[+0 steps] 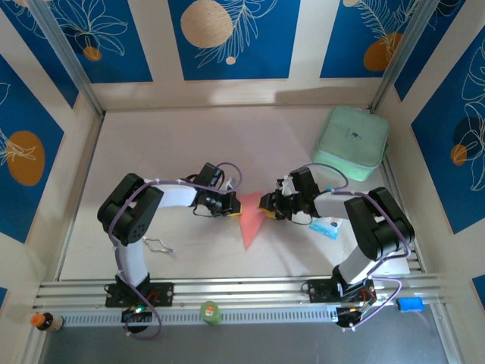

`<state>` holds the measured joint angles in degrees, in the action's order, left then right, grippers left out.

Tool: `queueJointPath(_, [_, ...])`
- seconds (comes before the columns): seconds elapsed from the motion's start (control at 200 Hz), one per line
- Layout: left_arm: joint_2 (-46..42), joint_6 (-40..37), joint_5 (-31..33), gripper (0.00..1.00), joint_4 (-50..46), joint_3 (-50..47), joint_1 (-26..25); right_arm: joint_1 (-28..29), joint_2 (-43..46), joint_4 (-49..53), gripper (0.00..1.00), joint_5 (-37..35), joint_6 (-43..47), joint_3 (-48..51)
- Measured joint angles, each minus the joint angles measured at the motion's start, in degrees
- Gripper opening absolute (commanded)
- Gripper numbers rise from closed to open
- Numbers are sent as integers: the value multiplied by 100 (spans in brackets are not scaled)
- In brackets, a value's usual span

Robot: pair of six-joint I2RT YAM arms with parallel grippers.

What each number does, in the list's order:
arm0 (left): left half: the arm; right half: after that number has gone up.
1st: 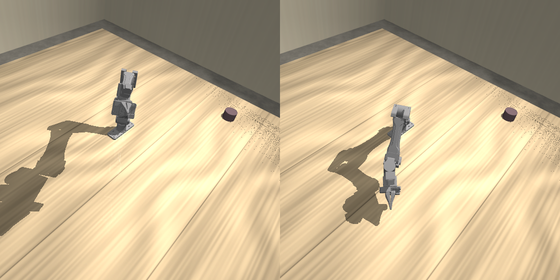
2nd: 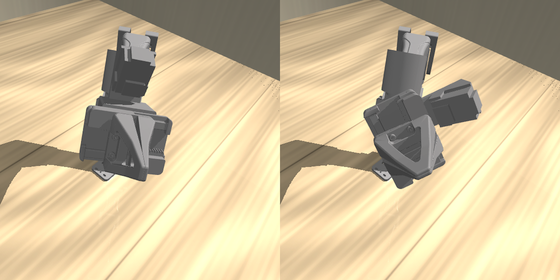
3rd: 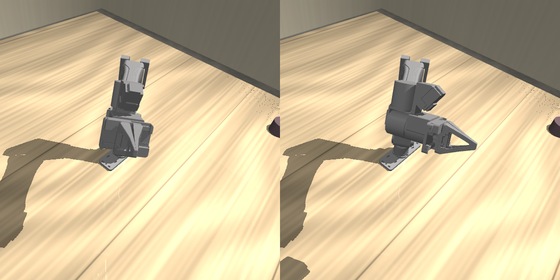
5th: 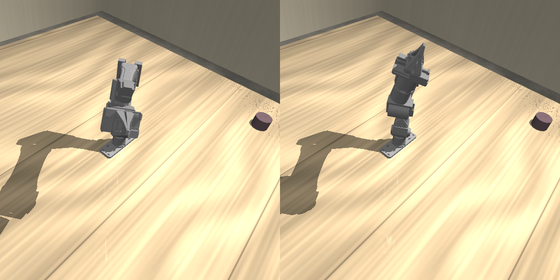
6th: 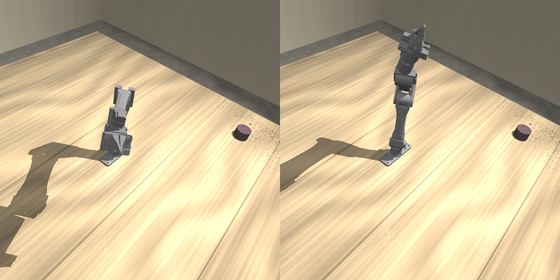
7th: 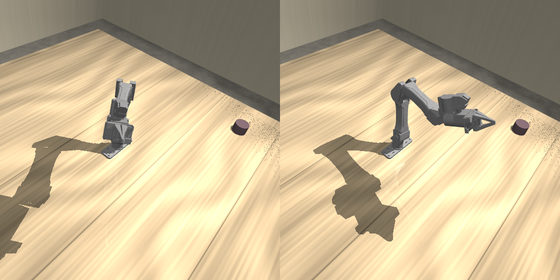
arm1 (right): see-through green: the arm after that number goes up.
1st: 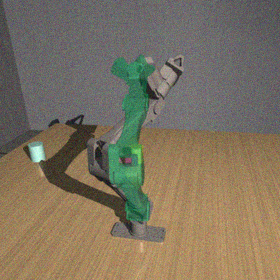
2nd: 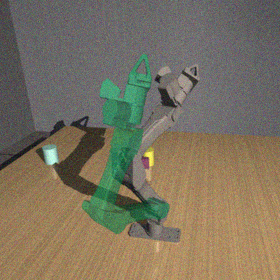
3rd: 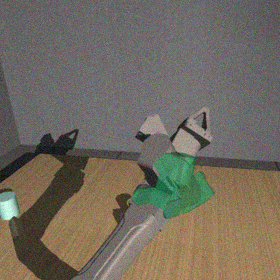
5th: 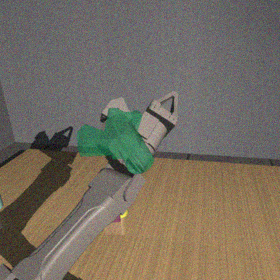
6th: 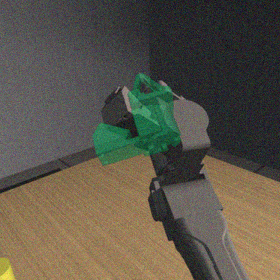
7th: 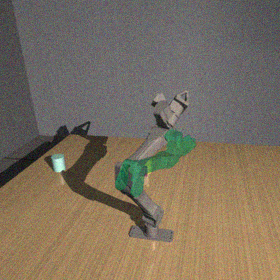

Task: Fold a paper plane with a square sheet of paper (pick it up from the middle)
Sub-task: Fold the wing for the fifth time at the center of the table.

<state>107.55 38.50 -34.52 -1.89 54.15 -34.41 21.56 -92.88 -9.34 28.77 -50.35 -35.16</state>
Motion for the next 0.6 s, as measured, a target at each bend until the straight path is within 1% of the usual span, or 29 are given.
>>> queueJointPath(0.355, [0, 15, -2, 4, 20, -11, 0, -190, -433, 61, 34, 446, 551, -378])
queueJointPath(0.445, [0, 15, -2, 4, 20, -11, 0, -210, -588, 138, 31, 529, 699, -494])
queueJointPath(0.485, [0, 15, -2, 4, 20, -11, 0, -210, -660, 170, 26, 557, 739, -553])
queueJointPath(0.535, [0, 15, -2, 4, 20, -11, 0, -210, -741, 223, 24, 584, 837, -627])
queueJointPath(0.6, [0, 15, -2, 4, 20, -11, 0, -214, -822, 275, 18, 619, 911, -704])
